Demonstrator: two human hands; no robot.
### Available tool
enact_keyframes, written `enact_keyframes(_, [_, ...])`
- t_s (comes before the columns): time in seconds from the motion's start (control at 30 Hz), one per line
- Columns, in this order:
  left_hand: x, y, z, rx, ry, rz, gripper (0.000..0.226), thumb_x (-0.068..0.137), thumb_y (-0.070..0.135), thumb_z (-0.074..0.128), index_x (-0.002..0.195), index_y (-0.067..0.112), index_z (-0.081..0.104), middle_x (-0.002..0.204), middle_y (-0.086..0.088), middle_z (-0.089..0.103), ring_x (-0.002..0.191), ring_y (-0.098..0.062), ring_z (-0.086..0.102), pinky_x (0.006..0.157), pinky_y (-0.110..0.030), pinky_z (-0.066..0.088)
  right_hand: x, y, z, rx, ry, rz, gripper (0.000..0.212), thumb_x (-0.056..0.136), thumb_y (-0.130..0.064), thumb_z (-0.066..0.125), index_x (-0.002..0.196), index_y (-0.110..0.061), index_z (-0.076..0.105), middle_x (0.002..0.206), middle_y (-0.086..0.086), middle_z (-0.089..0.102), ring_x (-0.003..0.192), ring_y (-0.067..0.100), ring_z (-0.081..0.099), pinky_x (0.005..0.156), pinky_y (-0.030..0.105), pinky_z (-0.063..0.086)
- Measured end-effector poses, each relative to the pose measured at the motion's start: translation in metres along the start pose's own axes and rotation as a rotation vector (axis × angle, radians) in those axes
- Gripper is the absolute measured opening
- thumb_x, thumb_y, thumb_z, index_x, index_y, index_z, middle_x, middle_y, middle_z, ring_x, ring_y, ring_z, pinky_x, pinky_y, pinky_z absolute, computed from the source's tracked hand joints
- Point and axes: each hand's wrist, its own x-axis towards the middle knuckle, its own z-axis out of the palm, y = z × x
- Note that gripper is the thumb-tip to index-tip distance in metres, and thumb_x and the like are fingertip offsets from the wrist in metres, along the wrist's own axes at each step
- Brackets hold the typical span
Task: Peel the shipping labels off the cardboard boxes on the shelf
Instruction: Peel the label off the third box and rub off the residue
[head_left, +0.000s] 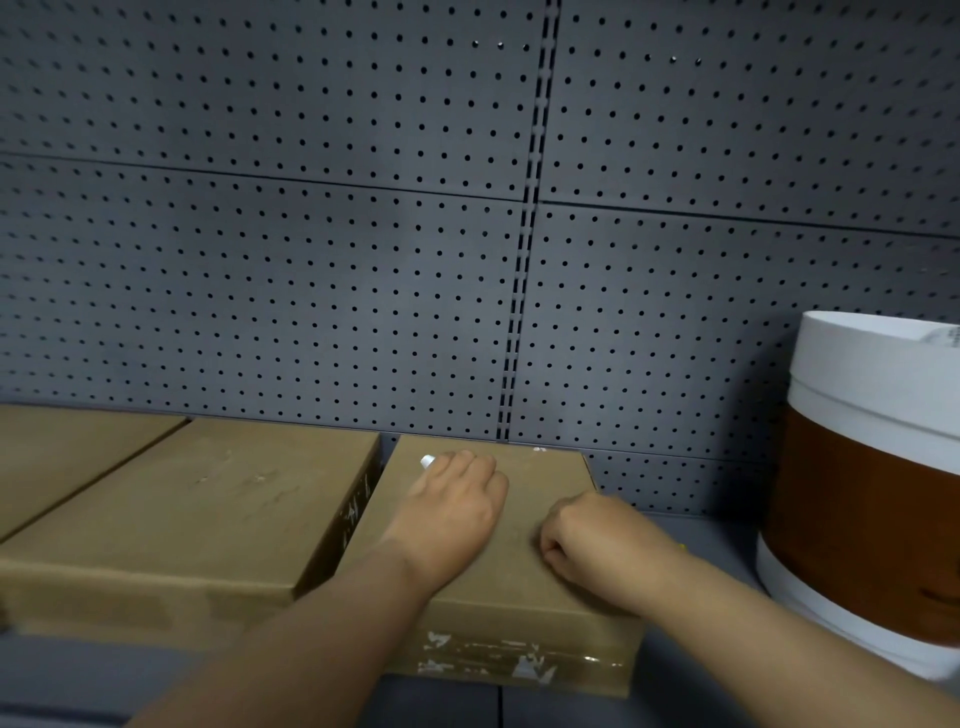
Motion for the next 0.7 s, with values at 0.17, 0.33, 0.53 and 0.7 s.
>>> enact_keyframes(0.17, [-0.002, 0.0, 0.0, -0.003, 0.027, -0.015, 0.035, 0.046, 0.008, 0.082, 0.076, 0.014, 0.065, 0.077, -0.005, 0.062, 0.07, -0.022, 0.06, 0.067, -0.031, 0.052, -0.003, 0.005, 0.002, 0.169, 0.076, 0.037, 0.021, 0.087, -0.018, 0.049, 0.088, -0.015, 0.069, 0.099, 0.004, 0.069, 0.092, 0.022, 0.062, 0.084, 0.034, 0.05])
enact_keyframes(0.33, [-0.004, -0.001, 0.001, -0.019, 0.065, -0.045, 0.039, 0.048, 0.008, 0.083, 0.082, 0.014, 0.067, 0.081, -0.005, 0.063, 0.073, -0.021, 0.06, 0.068, -0.032, 0.052, -0.009, 0.016, -0.004, 0.411, 0.023, 0.098, 0.015, 0.083, -0.03, 0.064, 0.091, -0.023, 0.074, 0.098, -0.006, 0.073, 0.09, 0.01, 0.064, 0.086, 0.029, 0.05])
enact_keyframes(0.53, [-0.004, 0.0, 0.002, 0.004, 0.108, -0.043, 0.037, 0.049, 0.011, 0.084, 0.082, 0.014, 0.067, 0.082, -0.004, 0.064, 0.074, -0.021, 0.06, 0.068, -0.032, 0.051, -0.005, 0.005, -0.005, 0.182, 0.025, 0.037, 0.019, 0.086, -0.027, 0.057, 0.095, -0.02, 0.073, 0.102, -0.002, 0.072, 0.095, 0.017, 0.062, 0.089, 0.032, 0.049])
enact_keyframes(0.7, [-0.004, 0.001, 0.001, 0.003, 0.133, -0.031, 0.04, 0.049, 0.008, 0.083, 0.085, 0.013, 0.067, 0.084, -0.006, 0.064, 0.076, -0.022, 0.06, 0.071, -0.032, 0.051, -0.002, 0.001, -0.003, 0.074, -0.005, 0.034, 0.022, 0.086, -0.019, 0.051, 0.091, -0.014, 0.072, 0.098, 0.009, 0.07, 0.091, 0.028, 0.063, 0.084, 0.038, 0.052])
